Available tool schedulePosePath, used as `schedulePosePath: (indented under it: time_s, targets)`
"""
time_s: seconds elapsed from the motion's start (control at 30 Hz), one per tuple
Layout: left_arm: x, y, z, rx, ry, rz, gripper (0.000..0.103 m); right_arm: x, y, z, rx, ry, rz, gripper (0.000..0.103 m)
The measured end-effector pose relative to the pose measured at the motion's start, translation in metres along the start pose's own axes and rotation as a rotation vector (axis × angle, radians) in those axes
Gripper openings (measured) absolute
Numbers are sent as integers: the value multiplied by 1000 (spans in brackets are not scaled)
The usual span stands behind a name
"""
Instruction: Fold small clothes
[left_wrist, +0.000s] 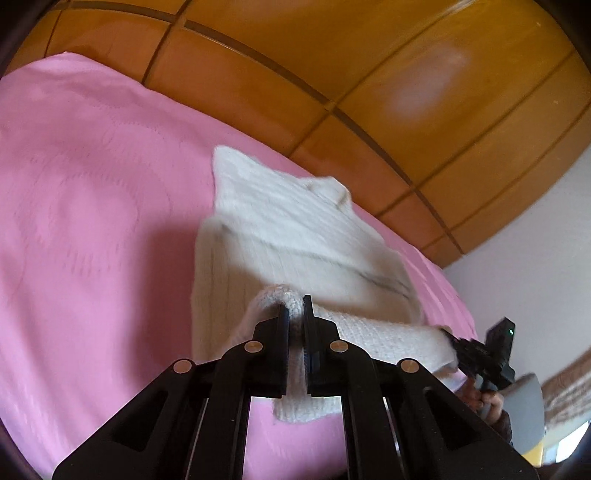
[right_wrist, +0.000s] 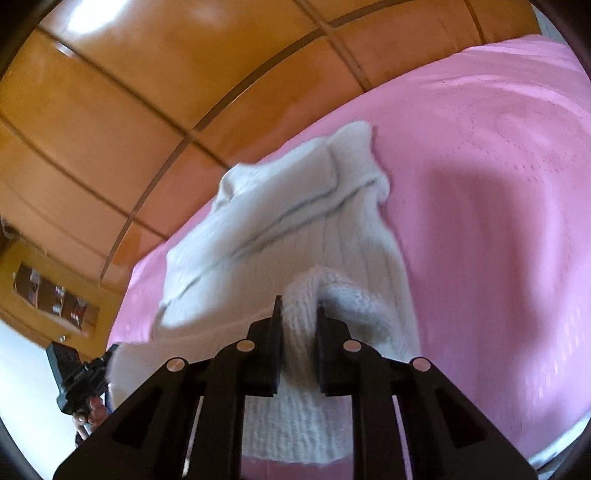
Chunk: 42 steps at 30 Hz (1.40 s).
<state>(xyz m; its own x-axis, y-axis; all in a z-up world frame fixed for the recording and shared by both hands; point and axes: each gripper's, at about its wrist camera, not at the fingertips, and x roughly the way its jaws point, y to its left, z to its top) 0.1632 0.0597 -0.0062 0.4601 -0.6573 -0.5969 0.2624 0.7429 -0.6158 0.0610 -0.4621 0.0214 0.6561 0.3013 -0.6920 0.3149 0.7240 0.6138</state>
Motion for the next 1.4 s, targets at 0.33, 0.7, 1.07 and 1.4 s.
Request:
schedulePosePath:
  time_s: [0.33,0.7,1.07,1.4]
  targets:
    - [9,48,17,-137,-49,113,71,-17,-26,15,35,-94,-31,78]
    - [11,38,-51,-5,7,99,72,17,-6,-37,-286,-9,-235,73]
    - [0,23,-57,42,28,116,10,-14,13,-43,-218,1,-149,18]
    - [-56,18,-105,44,68,59,9,-72,-6,-104,-160,91,-100,17]
